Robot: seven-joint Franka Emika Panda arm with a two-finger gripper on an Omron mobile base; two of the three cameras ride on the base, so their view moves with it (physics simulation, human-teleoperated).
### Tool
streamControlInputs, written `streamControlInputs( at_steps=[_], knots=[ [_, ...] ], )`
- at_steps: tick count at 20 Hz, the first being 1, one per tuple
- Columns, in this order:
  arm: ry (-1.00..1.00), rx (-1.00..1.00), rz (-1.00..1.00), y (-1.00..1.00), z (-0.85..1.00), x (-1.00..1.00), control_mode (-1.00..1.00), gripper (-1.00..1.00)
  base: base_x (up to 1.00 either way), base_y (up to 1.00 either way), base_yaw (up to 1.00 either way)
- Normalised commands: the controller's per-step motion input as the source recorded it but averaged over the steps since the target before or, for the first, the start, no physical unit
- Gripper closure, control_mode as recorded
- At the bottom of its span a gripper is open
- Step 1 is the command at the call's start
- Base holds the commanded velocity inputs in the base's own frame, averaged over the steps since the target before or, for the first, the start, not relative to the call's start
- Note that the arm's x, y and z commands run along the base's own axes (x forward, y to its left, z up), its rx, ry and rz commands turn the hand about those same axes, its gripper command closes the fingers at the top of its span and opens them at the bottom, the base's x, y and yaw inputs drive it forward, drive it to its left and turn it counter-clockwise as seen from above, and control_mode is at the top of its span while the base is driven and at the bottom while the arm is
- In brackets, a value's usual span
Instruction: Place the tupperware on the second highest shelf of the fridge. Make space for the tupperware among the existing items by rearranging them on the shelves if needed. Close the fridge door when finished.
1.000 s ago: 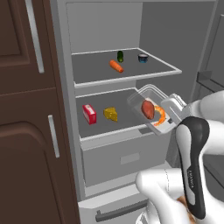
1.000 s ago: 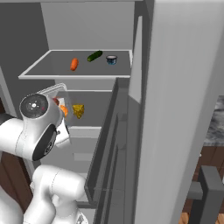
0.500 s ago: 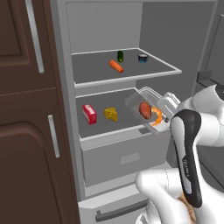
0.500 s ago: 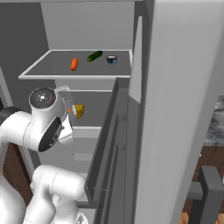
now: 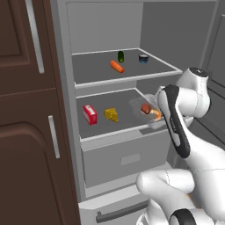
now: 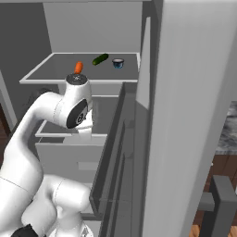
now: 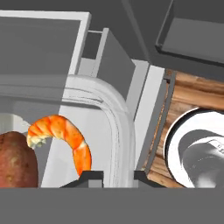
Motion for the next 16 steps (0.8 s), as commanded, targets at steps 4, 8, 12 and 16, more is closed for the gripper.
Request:
streamControlInputs(
  at_steps=[4, 8, 12, 16],
  knots=[
    [-0.18, -0.01, -0.24, 0.00, -0.76, 0.05, -1.00, 1.00, 0.00, 0.00, 0.00],
    [-0.28, 0.00, -0.19, 0.00, -0.95, 0.01, -1.00, 1.00, 0.00, 0.00, 0.00],
    [-0.13, 0.00, -0.05, 0.00, -0.52, 0.37, -1.00, 1.00, 0.00, 0.00, 0.00],
    [0.00, 0.00, 0.00, 0.00, -0.20, 0.47, -1.00, 1.00, 0.00, 0.00, 0.00]
  ],
)
